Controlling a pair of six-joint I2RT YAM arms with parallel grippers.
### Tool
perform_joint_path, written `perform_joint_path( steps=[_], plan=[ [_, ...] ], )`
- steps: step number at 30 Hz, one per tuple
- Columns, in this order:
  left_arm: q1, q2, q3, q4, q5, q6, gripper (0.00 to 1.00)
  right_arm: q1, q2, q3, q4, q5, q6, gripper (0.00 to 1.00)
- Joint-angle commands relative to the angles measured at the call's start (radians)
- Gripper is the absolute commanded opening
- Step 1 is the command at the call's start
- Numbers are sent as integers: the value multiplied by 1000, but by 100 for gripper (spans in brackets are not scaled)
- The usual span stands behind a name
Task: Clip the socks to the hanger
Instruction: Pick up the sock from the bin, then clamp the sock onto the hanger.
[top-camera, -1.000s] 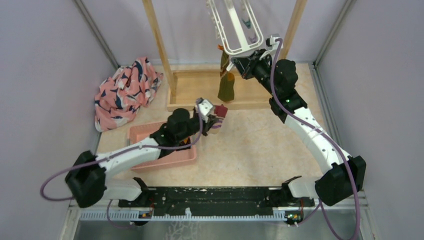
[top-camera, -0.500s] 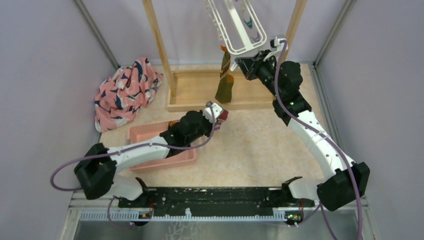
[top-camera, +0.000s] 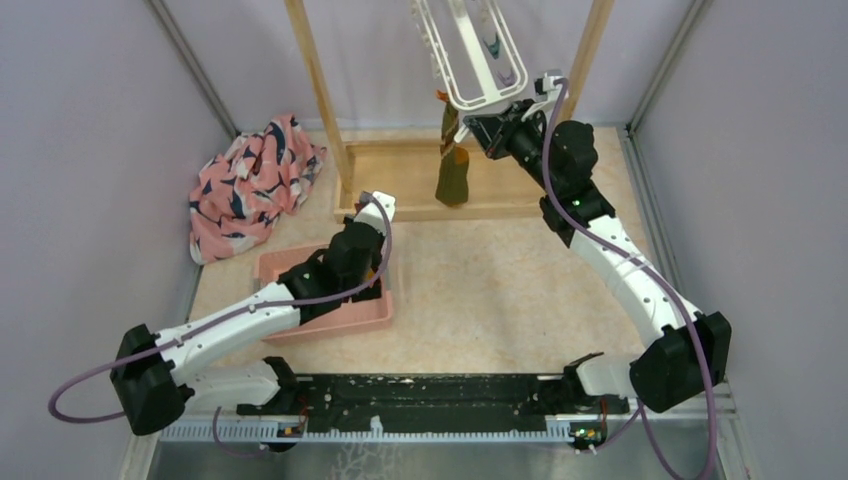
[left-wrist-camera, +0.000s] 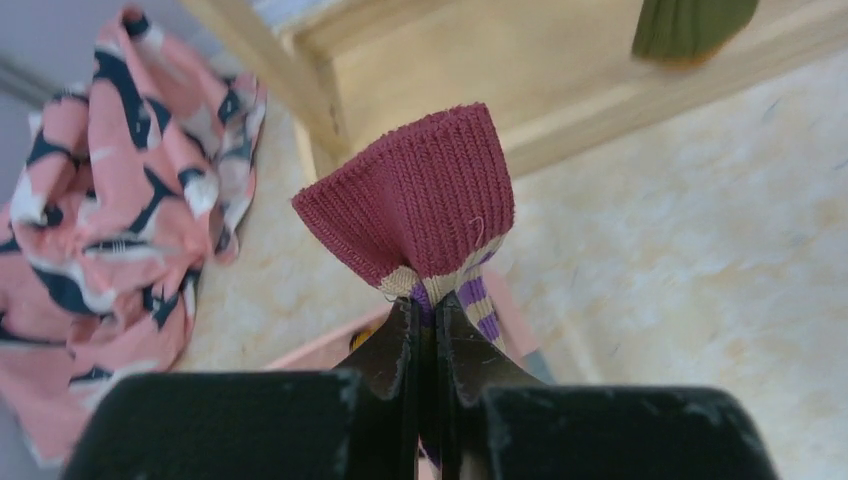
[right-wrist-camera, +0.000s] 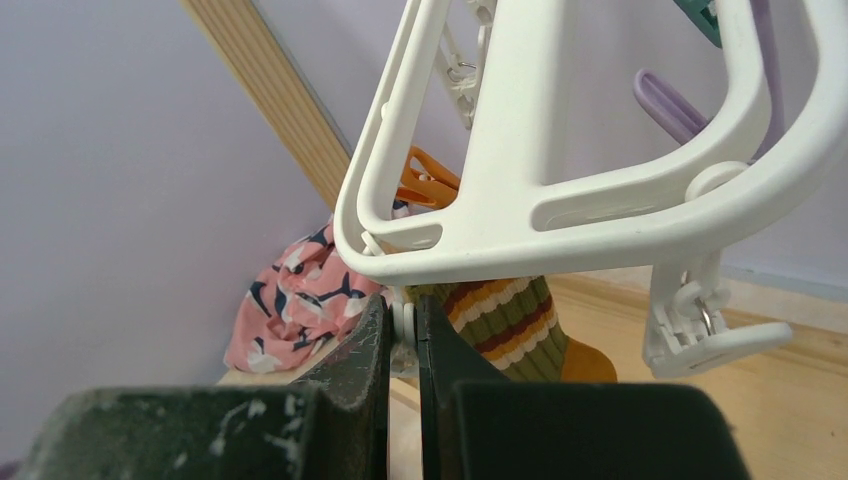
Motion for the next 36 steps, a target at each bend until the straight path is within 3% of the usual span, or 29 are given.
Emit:
perform_joint_path(
  steps=[1, 5, 8, 9, 10, 11, 12, 19, 22, 26, 32, 36],
  plan=[
    [6, 43, -78, -93, -72, -119, 0, 4, 13, -36, -65, -73, 22, 0],
    [5, 98, -111, -13, 39, -193, 0, 3, 12, -33, -78, -66, 18, 0],
    [5, 152, -111, -25, 31, -253, 11, 3, 7, -36, -91, -58, 12, 0],
    [5, 170, -114, -31, -12, -282, 21, 3, 6, -39, -94, -52, 9, 0],
    [5, 181, -115, -36, -38, -313, 44, 3, 4, -41, -97, -48, 6, 0],
    [6, 191, -119, -30, -45, -312, 73, 3, 4, -42, -98, -46, 5, 0],
    [6, 196, -119, -25, -47, -307, 83, 3, 4, -42, -97, -46, 5, 0],
    [38, 167, -133, 43, -15, -302, 90, 3, 12, -44, -89, -52, 7, 0],
    [87, 149, -146, 95, 35, -281, 87, 3, 12, -43, -90, -53, 7, 0],
    [135, 135, -164, 134, 97, -276, 65, 3, 7, -48, -94, -51, 6, 0],
    [142, 149, -169, 142, 136, -293, 0, 4, 2, -51, -97, -47, 4, 0],
    [142, 125, -173, 132, 154, -300, 0, 3, 0, -52, -98, -47, 4, 0]
  ],
)
